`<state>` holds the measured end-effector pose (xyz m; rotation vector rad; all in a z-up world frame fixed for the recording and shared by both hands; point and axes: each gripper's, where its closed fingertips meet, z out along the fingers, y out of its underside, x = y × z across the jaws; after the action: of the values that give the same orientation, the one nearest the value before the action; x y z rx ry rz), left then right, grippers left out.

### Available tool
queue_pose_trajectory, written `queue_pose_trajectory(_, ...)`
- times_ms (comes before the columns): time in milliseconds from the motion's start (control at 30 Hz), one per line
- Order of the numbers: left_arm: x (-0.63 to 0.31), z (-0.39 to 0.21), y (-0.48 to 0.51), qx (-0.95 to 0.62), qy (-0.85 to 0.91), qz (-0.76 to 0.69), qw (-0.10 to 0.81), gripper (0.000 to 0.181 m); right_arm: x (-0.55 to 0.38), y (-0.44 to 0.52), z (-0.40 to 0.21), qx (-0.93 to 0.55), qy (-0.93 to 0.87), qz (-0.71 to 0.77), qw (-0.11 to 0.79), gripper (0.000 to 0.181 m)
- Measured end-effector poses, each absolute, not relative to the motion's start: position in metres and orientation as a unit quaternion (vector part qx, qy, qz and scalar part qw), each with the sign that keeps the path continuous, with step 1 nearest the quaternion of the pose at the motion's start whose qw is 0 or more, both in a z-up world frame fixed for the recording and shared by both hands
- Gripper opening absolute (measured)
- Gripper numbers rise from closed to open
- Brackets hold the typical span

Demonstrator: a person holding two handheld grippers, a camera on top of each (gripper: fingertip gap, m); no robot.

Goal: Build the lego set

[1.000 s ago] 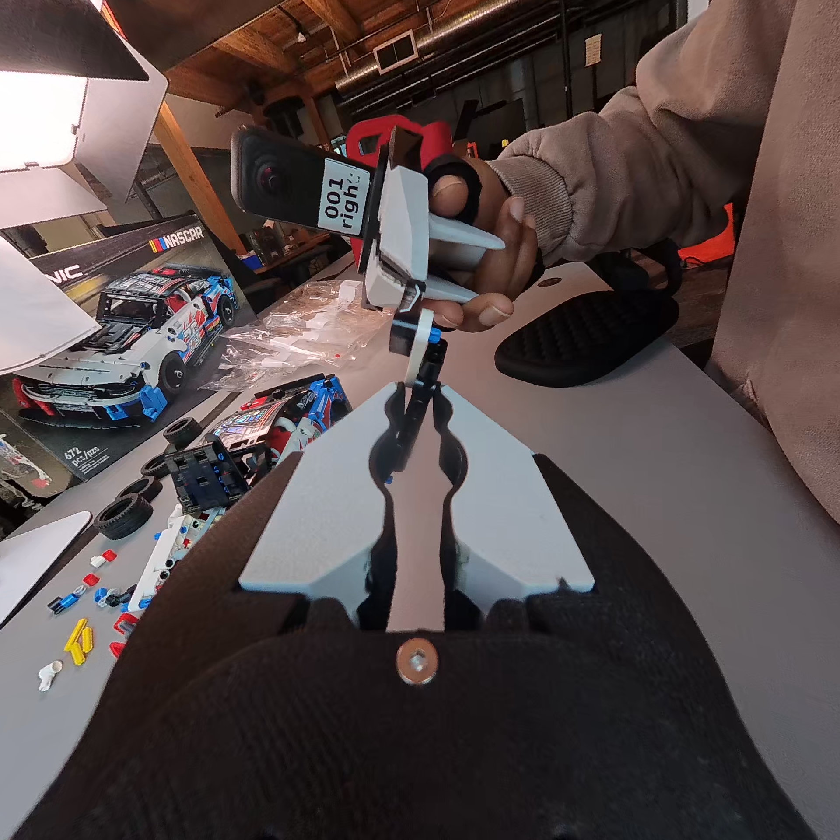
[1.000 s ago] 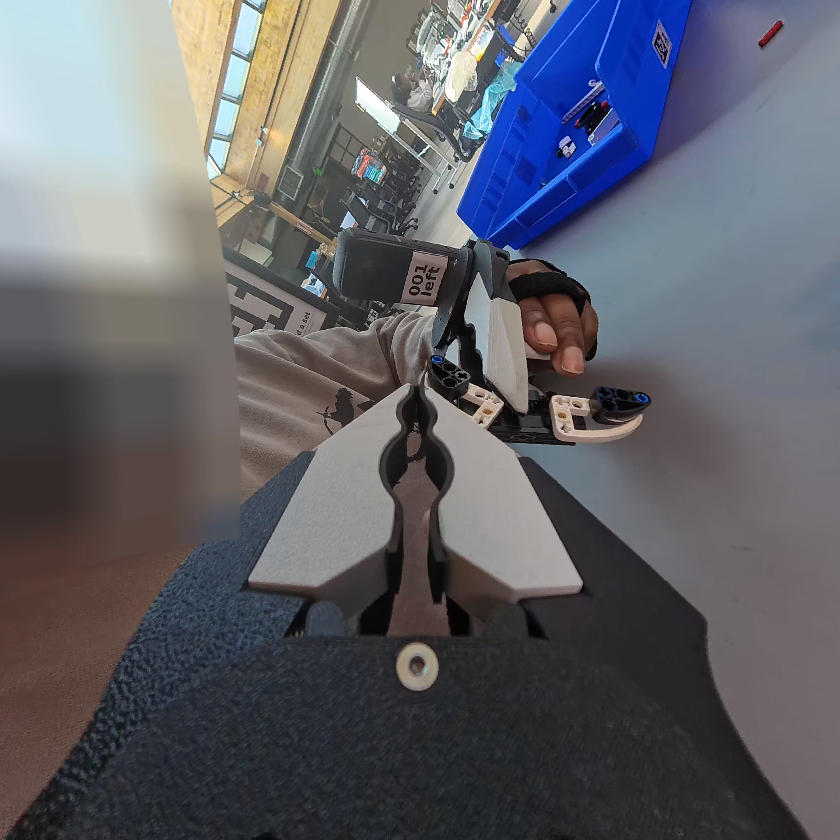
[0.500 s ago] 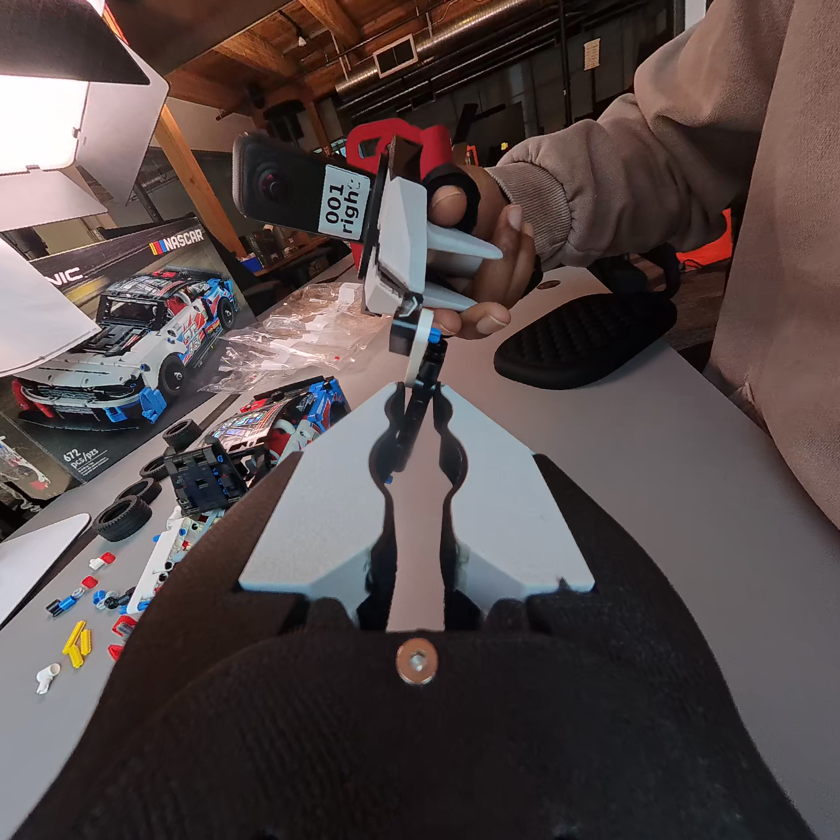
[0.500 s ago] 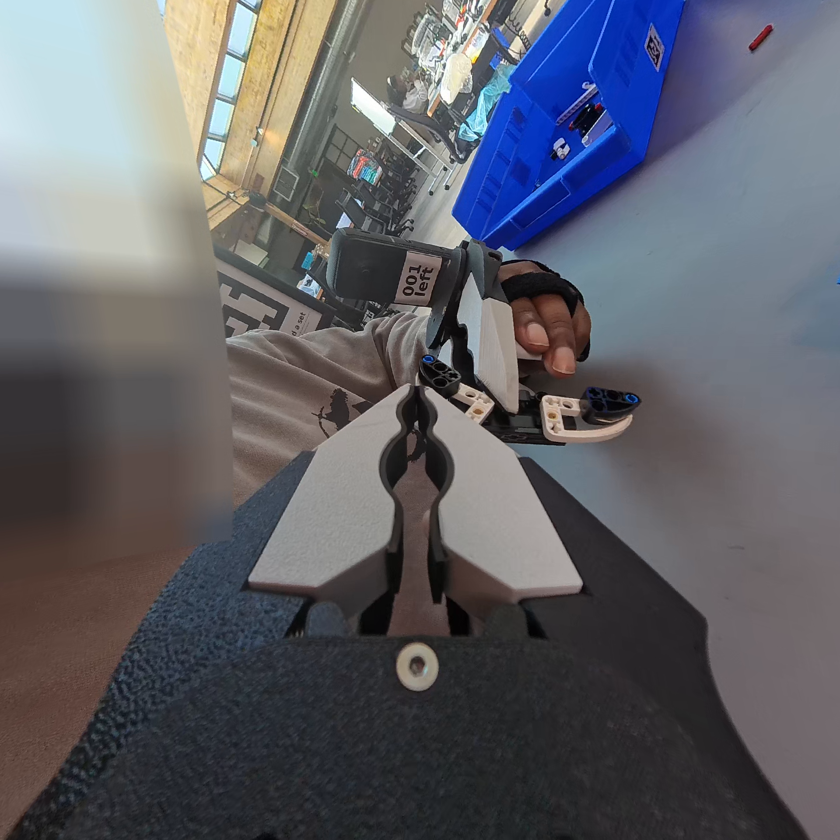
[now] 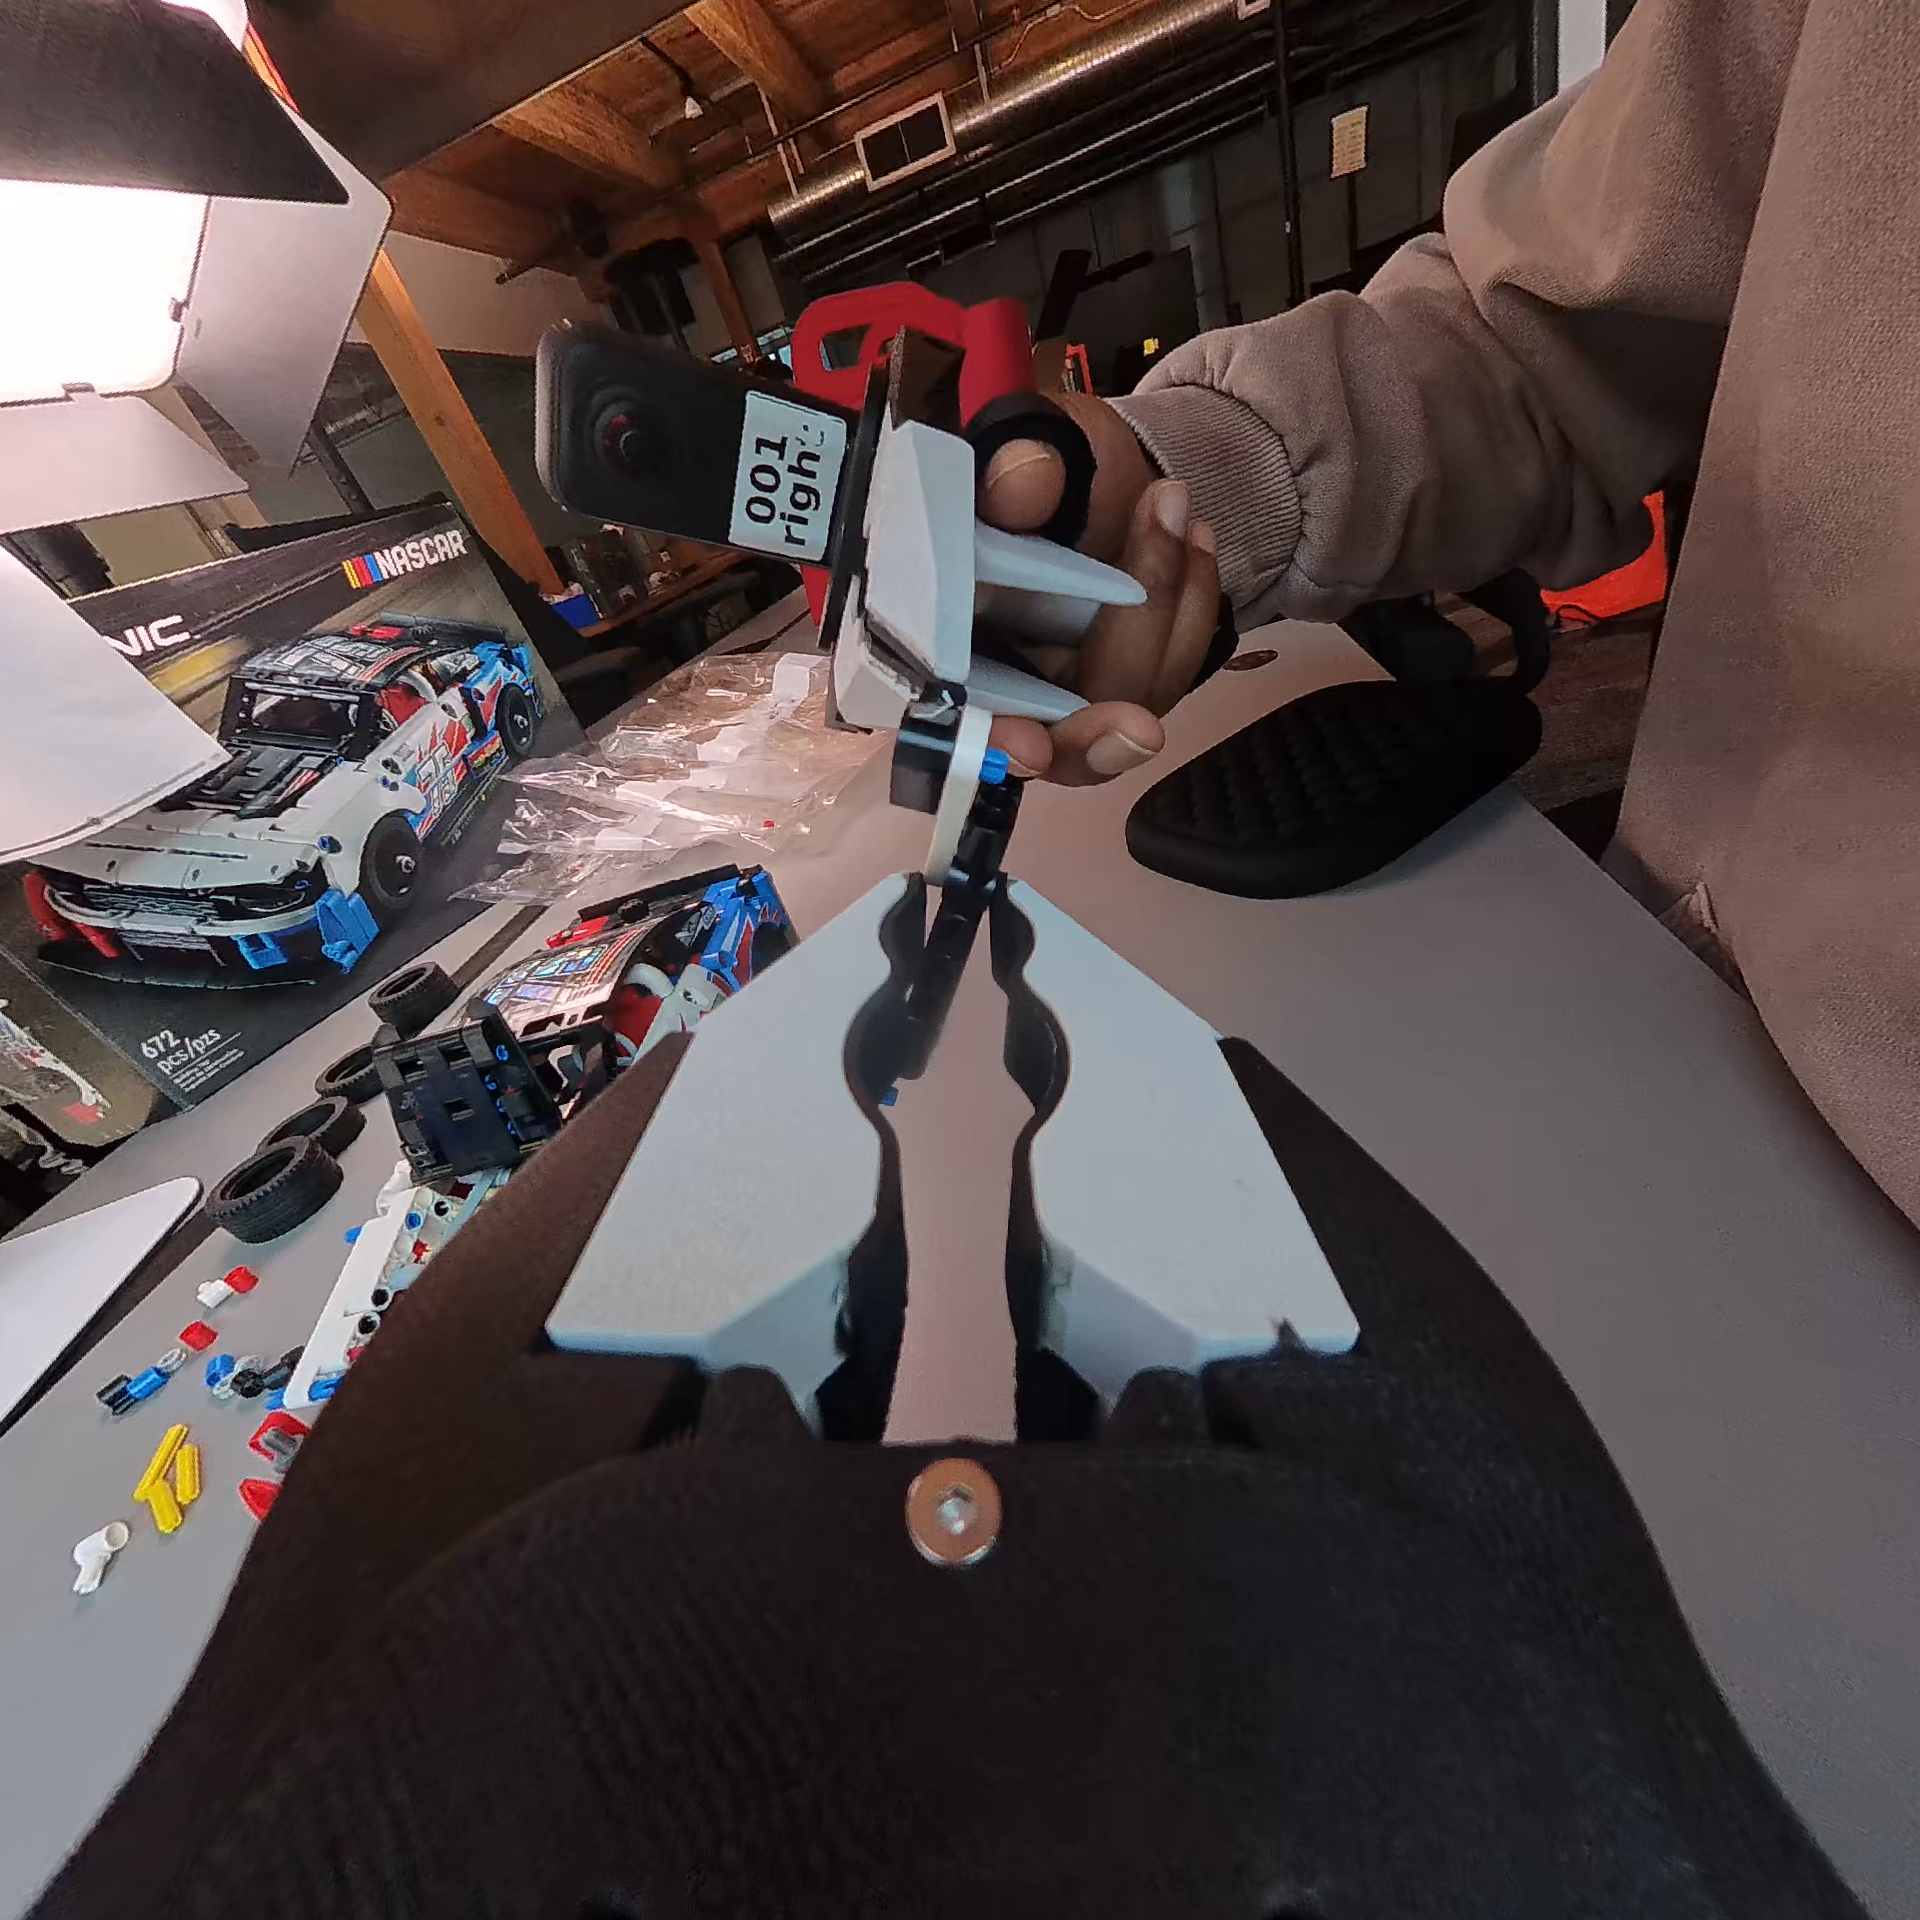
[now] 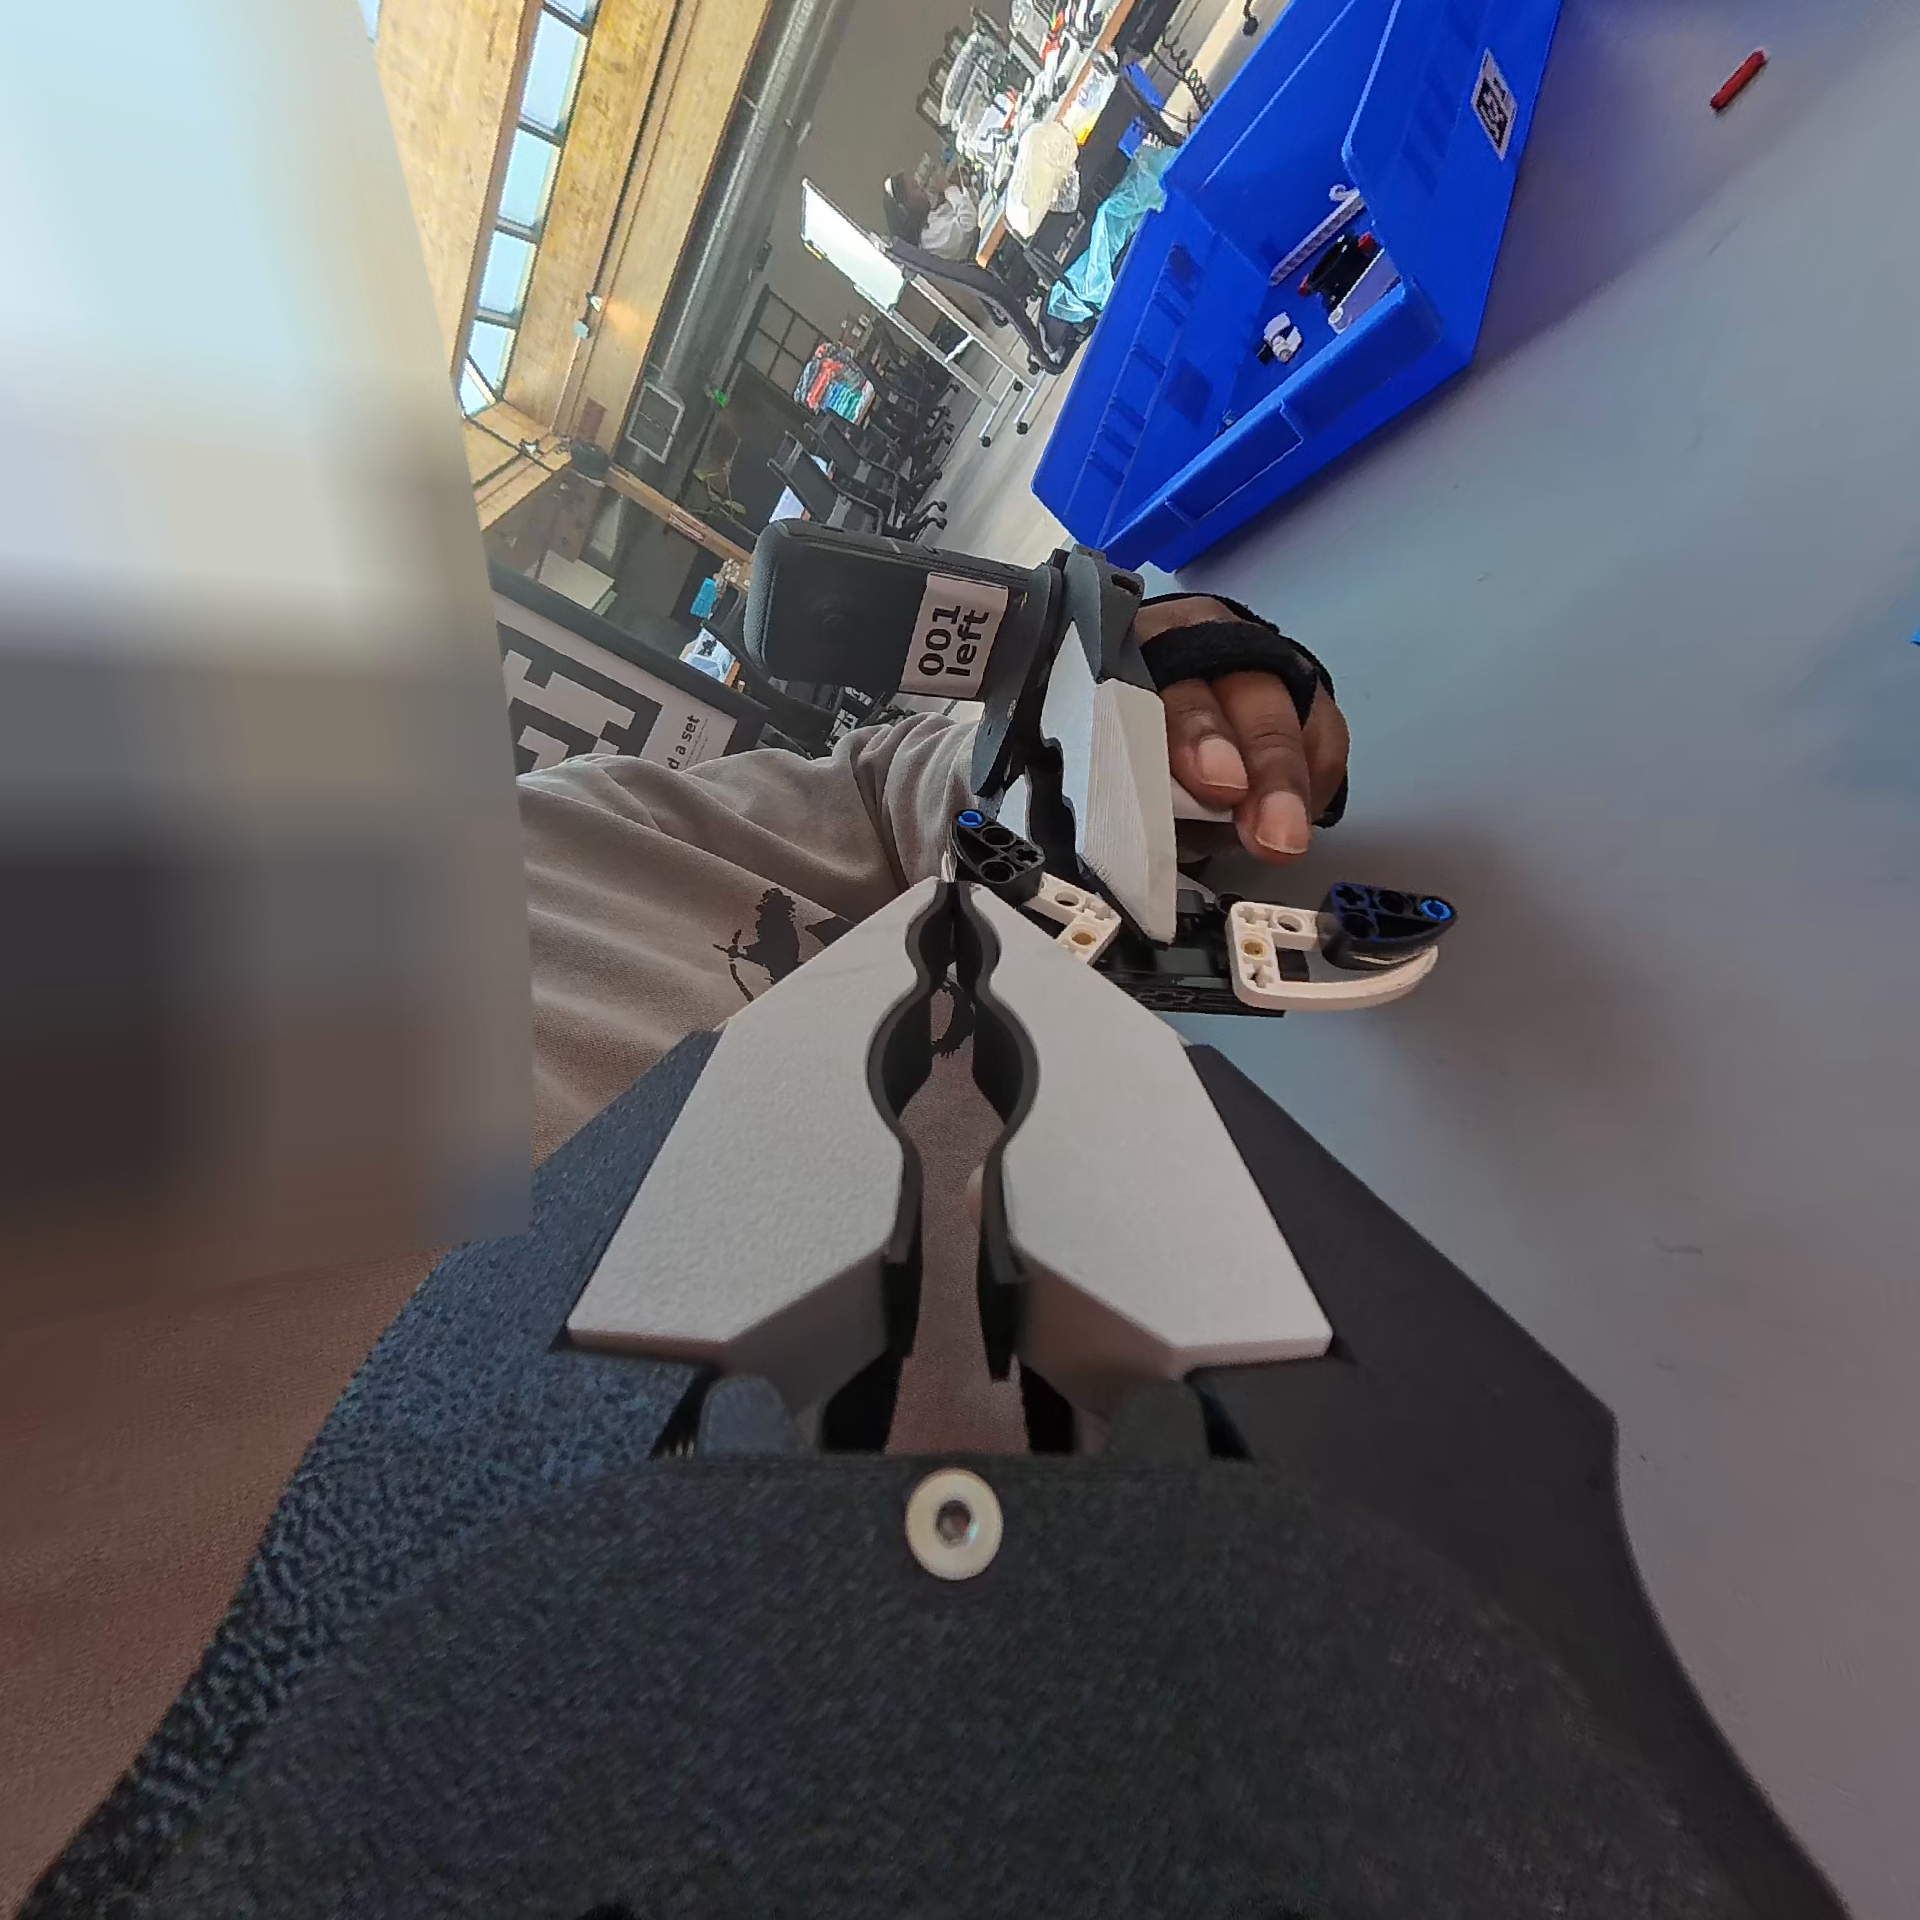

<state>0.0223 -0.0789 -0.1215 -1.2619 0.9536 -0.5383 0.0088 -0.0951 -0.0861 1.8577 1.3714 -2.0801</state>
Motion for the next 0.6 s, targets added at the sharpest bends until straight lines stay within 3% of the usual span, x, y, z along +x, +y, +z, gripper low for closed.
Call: queue_pose_trajectory(600,0.0217,-0.1237,-0.0771,-0.565,0.425,-0.224,0.671,0.009,0.0086,-0.0936,-0.0886,0.612,0.466,-0.639,-0.006,0.0)
